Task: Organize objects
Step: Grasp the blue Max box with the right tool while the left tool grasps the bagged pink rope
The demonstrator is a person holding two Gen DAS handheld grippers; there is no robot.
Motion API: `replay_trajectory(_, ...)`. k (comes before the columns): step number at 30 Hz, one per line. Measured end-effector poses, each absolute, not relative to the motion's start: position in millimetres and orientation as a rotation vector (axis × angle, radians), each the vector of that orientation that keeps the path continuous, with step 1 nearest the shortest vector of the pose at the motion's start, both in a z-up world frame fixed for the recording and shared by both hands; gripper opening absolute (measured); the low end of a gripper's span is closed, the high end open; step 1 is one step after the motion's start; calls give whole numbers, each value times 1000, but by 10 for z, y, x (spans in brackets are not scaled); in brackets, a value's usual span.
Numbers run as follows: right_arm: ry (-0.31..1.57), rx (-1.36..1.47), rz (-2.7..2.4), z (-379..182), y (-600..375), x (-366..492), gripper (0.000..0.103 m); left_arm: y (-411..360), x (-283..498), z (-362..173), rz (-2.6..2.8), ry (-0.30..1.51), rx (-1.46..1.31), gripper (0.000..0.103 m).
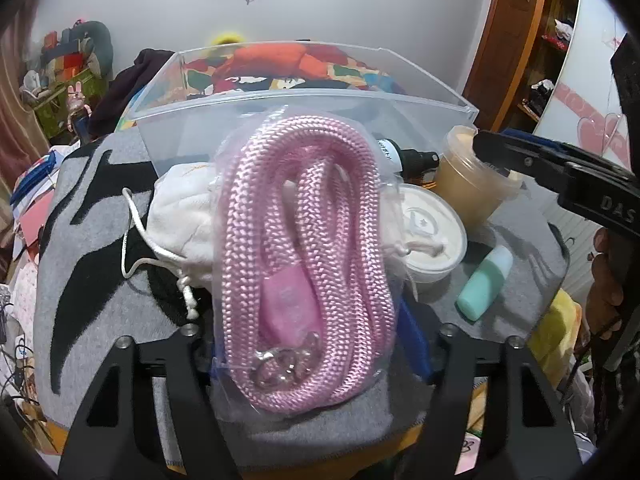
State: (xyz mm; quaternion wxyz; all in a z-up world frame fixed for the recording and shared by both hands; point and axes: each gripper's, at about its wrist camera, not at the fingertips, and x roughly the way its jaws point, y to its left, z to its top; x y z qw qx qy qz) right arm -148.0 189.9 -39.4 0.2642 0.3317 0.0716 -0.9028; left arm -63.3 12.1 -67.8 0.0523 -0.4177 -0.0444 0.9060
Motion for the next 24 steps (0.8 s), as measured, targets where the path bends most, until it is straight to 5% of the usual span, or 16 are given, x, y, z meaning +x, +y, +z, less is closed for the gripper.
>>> replay_trajectory(14, 205, 892, -2435, -396, 1910, -1441, 50, 52, -535, -535, 2764, -159, -1212, 57)
replay_trajectory(15, 204, 890, -2438, -389, 1914, -1438, 46, 49, -525, -518, 2768, -158, -1206, 57)
replay_trajectory(16, 211, 874, -2456, -366, 1921, -1425, 24, 45, -517, -506, 2770, -160, -1201, 57)
replay_trajectory(18, 213, 884, -2455, -329, 1942, -1439, 11, 44, -499, -482, 2774, -162, -1189, 56)
replay_trajectory(24, 200, 922, -2436, -347, 1973, -1494, 11, -4, -459, -421, 2799, -160, -1168, 56)
